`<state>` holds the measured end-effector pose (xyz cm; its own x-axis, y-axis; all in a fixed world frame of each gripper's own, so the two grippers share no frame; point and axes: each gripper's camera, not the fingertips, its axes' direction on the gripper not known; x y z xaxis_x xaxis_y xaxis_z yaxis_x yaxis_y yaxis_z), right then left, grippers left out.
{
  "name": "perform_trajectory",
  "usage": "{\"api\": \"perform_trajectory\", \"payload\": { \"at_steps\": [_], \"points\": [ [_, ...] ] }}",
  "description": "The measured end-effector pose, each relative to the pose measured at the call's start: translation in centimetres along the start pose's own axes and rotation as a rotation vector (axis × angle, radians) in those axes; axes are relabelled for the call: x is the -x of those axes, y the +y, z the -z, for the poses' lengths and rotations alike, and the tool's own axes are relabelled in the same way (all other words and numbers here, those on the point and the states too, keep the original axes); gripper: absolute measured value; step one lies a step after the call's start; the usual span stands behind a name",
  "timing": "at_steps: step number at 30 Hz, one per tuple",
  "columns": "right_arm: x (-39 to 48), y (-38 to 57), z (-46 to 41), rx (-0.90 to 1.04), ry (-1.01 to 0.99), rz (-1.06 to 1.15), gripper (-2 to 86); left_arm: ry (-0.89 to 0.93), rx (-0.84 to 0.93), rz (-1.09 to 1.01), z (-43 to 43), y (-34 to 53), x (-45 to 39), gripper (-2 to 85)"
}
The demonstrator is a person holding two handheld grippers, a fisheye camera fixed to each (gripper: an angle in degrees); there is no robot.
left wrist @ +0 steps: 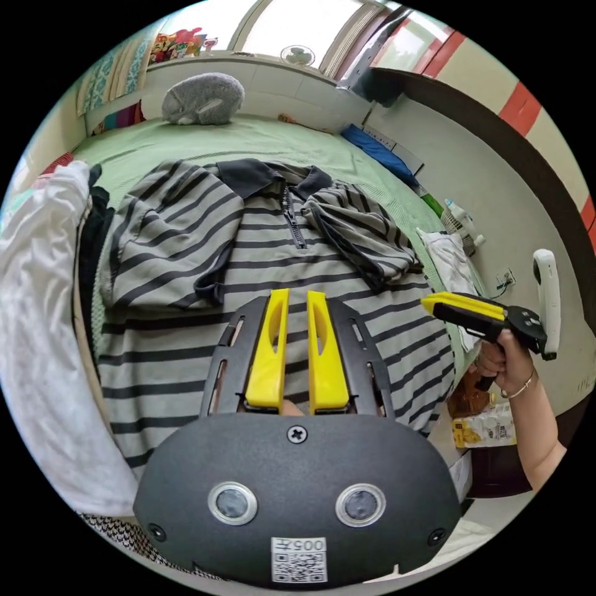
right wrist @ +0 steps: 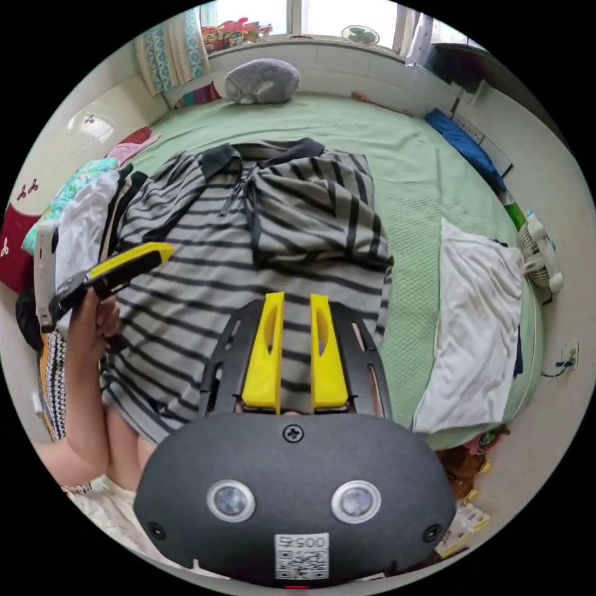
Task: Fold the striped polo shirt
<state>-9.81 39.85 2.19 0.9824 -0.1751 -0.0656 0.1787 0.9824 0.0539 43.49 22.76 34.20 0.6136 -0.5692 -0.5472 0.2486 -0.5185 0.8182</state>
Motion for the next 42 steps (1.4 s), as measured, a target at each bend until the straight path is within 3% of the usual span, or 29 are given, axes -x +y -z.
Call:
{"api": "perform_trajectory", "payload": {
  "at_steps": [5, 10, 13, 23, 28, 33, 42],
  "points": [
    [-2.1, 9.4, 1.3, -0.004, -0.015, -0.094, 8.4, 0.036, 0.001, 0.029, 6.2, 6.8, 0.2, 7.4],
    [-5.8, 18.2, 2.2, -0.113, -0.209, -0.331, 8.2, -0.144, 0.03, -0.007, 11.7, 15.2, 0.9, 9.9],
    [-5.4, 20.8, 1.7, -0.156, -0.17, -0.349, 8.3, -0.171, 0.075, 0.038, 12.3, 18.1, 2.6, 10.6],
    [-4.8, 21.8, -2.7, -0.057, -0.025, -0.281, 9.7, -0.177, 0.154, 0.111, 8.4, 23.4, 4.7, 15.1],
    [-4.8, 21.5, -5.6, 0.06, -0.029, -0.316, 8.9, -0.25, 0.191, 0.086, 8.0, 24.1, 4.2, 12.3],
    [-3.5, 21.2, -5.5, 0.134, 0.032, -0.233, 0.3, -0.207, 0.204, 0.049, 9.1, 24.5, 3.2, 3.6],
    [-7.2, 17.2, 6.5, -0.231, -0.004, -0.199, -1.3, -0.215, -0.095, -0.06, 18.3, 19.9, -0.3, 2.8]
  ]
}}
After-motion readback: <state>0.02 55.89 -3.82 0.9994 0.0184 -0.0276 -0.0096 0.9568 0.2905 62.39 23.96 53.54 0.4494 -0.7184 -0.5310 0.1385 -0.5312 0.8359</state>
